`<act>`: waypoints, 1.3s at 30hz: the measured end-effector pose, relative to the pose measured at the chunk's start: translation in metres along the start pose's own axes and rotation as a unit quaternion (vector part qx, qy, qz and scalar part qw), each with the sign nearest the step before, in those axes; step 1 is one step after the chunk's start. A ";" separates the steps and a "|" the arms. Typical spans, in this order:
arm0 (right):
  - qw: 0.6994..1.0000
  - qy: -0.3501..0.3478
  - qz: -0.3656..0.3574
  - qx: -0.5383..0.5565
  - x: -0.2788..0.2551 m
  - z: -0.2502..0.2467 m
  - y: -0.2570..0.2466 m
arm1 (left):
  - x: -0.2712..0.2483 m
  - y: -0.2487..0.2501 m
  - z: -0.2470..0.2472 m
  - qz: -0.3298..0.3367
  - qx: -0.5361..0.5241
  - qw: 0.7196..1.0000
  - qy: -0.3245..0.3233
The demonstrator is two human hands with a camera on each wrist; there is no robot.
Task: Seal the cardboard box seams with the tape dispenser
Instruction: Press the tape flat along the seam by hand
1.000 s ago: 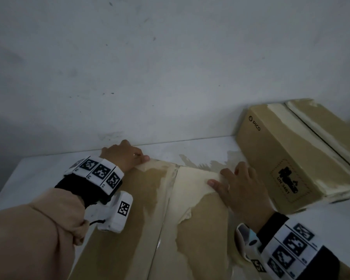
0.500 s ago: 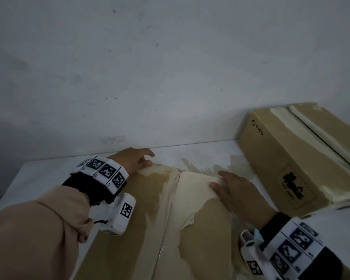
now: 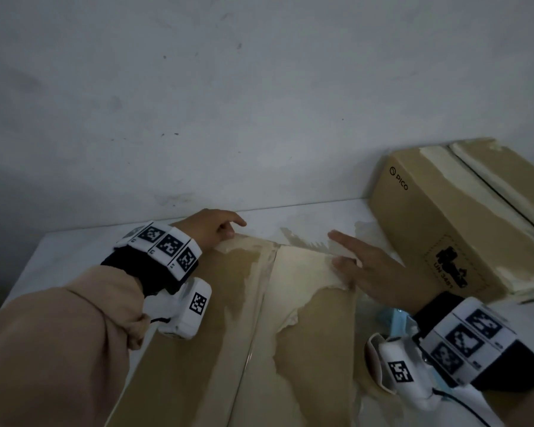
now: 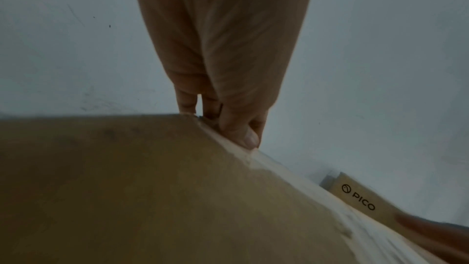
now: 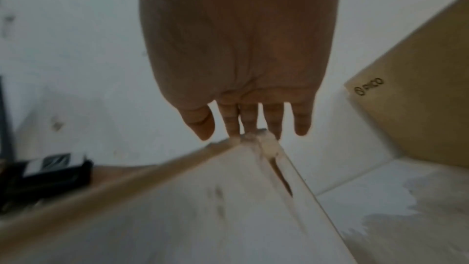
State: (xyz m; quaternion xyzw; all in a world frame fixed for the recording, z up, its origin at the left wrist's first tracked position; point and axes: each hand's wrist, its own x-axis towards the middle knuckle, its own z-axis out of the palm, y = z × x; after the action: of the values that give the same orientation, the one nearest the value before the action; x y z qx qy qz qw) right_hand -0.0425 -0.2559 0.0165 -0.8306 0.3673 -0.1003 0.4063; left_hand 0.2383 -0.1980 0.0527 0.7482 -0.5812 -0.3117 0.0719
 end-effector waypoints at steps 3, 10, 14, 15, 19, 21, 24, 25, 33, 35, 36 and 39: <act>0.972 0.024 -0.116 -0.205 -0.017 0.020 0.004 | 0.000 0.000 0.000 -0.005 0.030 1.000 -0.005; 0.936 0.037 -0.182 -0.297 -0.063 0.026 0.021 | 0.000 -0.003 -0.001 -0.017 0.020 1.000 0.005; 0.948 0.098 -0.212 -0.214 -0.065 0.009 0.017 | 0.000 0.000 0.000 -0.017 0.010 1.000 0.015; 0.955 0.118 -0.197 -0.187 -0.062 0.004 0.014 | 0.001 0.001 -0.001 -0.016 0.009 1.000 0.018; 0.971 0.115 -0.119 -0.173 -0.038 0.015 0.010 | 0.000 0.003 -0.002 -0.017 0.005 0.999 0.046; 0.988 0.076 -0.053 -0.126 -0.032 0.029 0.006 | -0.002 0.003 -0.003 -0.023 -0.013 0.997 0.068; 0.995 0.091 0.033 -0.011 -0.032 0.038 0.001 | -0.006 0.001 -0.005 -0.020 -0.017 0.994 0.102; 0.992 0.113 0.054 0.021 -0.034 0.038 0.001 | -0.007 0.001 -0.004 -0.014 -0.011 0.994 0.110; 0.989 0.058 0.110 0.080 -0.035 0.040 -0.012 | -0.006 0.000 -0.001 -0.041 0.017 0.998 0.054; 0.990 0.049 0.114 0.068 -0.030 0.038 -0.013 | -0.006 0.000 0.000 -0.041 0.012 0.998 0.043; 0.992 0.044 0.112 0.031 -0.027 0.037 -0.012 | -0.008 0.000 0.000 -0.038 0.024 0.998 0.039; 0.992 0.043 0.069 -0.094 -0.026 0.037 -0.011 | -0.027 -0.003 -0.003 -0.029 0.101 0.994 0.025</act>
State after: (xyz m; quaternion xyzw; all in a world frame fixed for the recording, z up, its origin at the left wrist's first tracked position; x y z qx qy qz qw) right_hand -0.0375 -0.2116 0.0045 -0.8327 0.4487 -0.0726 0.3163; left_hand 0.2387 -0.1730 0.0645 0.7761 -0.5855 -0.2344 0.0014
